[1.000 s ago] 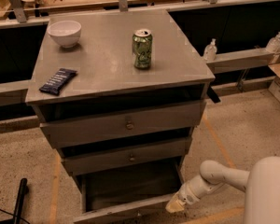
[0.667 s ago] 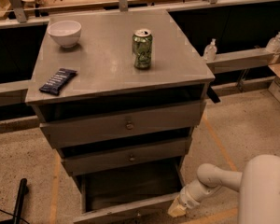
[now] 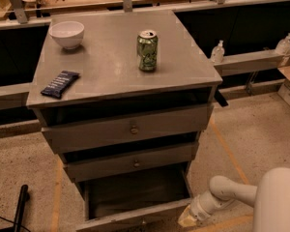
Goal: Close bottom drawer
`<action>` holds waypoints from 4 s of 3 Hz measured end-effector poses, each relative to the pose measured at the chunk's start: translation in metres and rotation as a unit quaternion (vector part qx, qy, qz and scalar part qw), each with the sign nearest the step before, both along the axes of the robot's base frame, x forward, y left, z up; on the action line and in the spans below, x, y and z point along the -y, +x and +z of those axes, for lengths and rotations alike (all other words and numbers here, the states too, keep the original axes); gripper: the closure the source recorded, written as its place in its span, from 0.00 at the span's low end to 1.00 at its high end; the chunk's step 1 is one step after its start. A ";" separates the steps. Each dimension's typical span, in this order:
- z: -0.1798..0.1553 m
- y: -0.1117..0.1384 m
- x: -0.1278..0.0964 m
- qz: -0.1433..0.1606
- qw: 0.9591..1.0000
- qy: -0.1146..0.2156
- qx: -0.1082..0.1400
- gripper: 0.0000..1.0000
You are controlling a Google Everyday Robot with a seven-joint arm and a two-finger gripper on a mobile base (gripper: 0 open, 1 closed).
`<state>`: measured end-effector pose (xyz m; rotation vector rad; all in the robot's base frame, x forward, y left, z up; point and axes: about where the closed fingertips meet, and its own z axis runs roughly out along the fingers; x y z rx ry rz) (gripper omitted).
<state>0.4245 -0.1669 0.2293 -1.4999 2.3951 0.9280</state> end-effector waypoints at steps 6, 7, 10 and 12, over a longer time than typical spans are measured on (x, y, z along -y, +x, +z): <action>-0.083 0.024 -0.002 -0.022 0.994 0.021 0.102 1.00; -0.086 0.037 -0.008 -0.028 0.991 0.018 0.131 1.00; -0.080 0.082 -0.028 -0.049 0.983 0.040 0.172 1.00; -0.074 0.098 -0.036 -0.052 0.980 0.058 0.184 1.00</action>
Offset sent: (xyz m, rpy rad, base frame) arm -0.0003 -0.0059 -0.0192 0.0226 -0.0247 -0.0339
